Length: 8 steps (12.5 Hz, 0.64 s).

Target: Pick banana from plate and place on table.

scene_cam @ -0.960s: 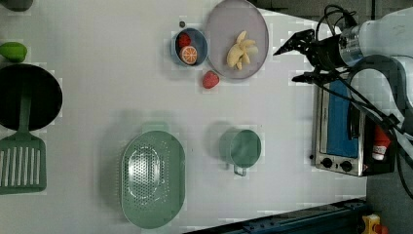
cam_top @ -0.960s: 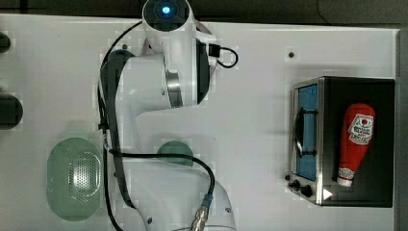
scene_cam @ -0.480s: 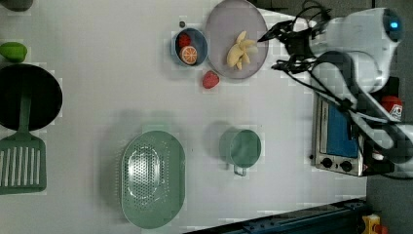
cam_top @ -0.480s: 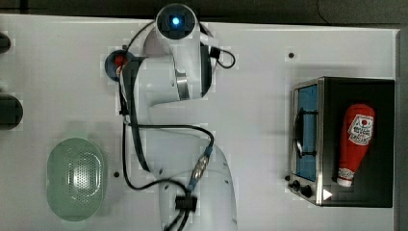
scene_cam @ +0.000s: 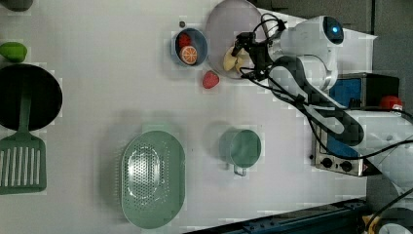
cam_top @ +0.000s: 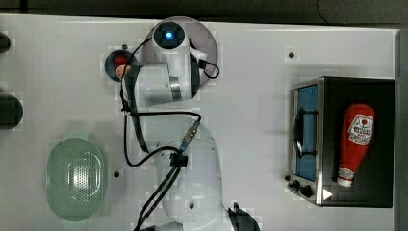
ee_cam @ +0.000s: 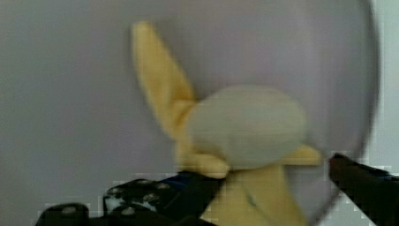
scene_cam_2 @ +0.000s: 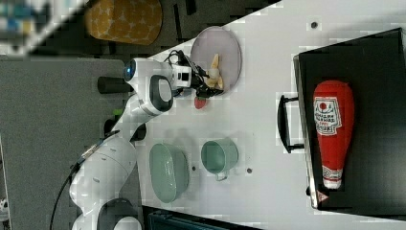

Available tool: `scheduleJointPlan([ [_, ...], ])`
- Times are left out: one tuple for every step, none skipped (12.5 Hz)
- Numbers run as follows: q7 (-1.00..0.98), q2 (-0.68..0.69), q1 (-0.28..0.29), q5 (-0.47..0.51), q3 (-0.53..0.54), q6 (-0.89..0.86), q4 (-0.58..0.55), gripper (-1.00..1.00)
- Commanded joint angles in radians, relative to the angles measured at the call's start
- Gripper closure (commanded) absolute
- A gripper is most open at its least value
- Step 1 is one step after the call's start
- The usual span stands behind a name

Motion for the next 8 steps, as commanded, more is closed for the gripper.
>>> scheduleJointPlan([
  [0.037, -0.011, 0.005, -0.002, -0.012, 0.013, 0.068, -1.0],
  [0.037, -0.004, 0.006, -0.002, -0.015, 0.031, 0.068, -0.93],
  [0.037, 0.004, 0.006, -0.002, -0.016, 0.05, 0.068, -0.69],
  [0.037, 0.008, 0.008, -0.002, -0.016, 0.079, 0.068, -0.43],
  [0.037, 0.007, 0.01, -0.002, -0.016, 0.094, 0.069, -0.18],
  [0.037, 0.007, 0.011, -0.002, -0.016, 0.101, 0.069, 0.05],
  [0.037, 0.006, 0.013, -0.002, -0.016, 0.102, 0.069, 0.27],
  [0.036, 0.006, 0.014, -0.002, -0.016, 0.103, 0.072, 0.48],
])
